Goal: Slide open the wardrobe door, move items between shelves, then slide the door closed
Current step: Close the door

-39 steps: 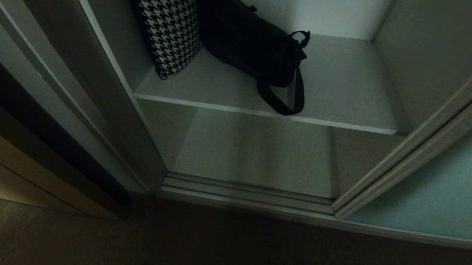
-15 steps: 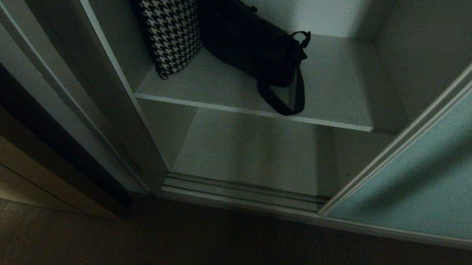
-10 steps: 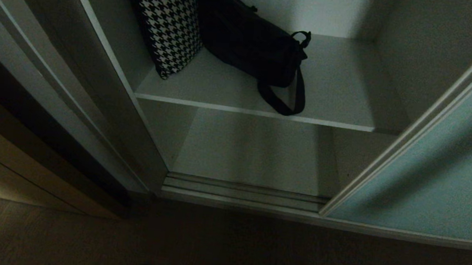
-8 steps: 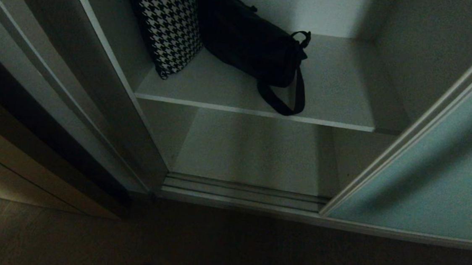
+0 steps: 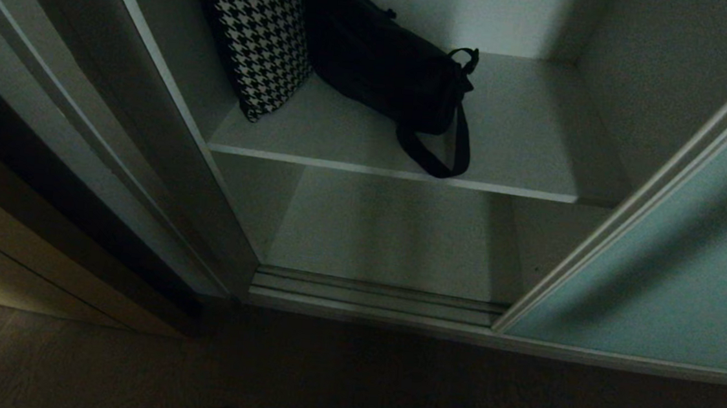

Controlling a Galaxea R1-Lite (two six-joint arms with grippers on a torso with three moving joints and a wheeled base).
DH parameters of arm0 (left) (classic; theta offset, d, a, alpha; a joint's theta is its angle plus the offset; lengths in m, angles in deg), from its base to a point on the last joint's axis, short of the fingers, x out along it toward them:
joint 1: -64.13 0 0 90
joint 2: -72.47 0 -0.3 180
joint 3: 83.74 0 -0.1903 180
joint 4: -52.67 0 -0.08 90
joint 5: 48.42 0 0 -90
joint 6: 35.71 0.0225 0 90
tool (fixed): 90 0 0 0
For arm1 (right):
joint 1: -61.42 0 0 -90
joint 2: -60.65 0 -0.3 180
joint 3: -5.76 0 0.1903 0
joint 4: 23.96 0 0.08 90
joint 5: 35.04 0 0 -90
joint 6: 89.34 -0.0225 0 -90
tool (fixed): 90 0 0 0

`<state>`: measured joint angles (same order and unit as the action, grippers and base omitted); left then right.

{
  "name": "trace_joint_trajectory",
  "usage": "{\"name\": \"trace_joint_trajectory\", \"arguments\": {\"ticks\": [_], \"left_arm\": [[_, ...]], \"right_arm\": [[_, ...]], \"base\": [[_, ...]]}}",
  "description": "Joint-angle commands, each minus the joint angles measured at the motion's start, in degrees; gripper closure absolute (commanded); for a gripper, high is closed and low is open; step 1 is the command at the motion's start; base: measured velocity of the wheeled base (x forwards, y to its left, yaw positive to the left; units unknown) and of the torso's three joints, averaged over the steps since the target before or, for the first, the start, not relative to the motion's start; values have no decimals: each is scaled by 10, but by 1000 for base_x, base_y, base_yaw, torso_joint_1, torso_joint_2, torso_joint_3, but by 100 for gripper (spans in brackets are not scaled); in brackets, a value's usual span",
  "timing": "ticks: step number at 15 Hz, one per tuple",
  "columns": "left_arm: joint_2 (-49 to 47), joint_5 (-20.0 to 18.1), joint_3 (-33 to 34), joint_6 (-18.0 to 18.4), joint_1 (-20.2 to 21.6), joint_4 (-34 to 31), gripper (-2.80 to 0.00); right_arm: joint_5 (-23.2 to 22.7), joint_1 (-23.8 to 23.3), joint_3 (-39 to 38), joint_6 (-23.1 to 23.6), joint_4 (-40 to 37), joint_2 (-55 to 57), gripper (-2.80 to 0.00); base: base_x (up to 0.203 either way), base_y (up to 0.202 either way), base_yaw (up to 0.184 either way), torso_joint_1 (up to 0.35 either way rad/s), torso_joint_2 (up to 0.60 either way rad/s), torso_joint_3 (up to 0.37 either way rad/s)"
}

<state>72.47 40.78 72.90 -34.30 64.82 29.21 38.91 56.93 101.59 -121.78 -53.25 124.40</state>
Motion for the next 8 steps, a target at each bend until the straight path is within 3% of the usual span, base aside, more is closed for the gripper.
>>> {"name": "trace_joint_trajectory", "arguments": {"ticks": [1,8], "left_arm": [[-1,0,0,0,0,0,0],[0,0,0,0,0,0,0]], "right_arm": [[-2,-1,-1,-2,-1,10,0],[-5,0,-12,0,34,31,0]], "base": [[0,0,0,0,0,0],[0,0,0,0,0,0]]}}
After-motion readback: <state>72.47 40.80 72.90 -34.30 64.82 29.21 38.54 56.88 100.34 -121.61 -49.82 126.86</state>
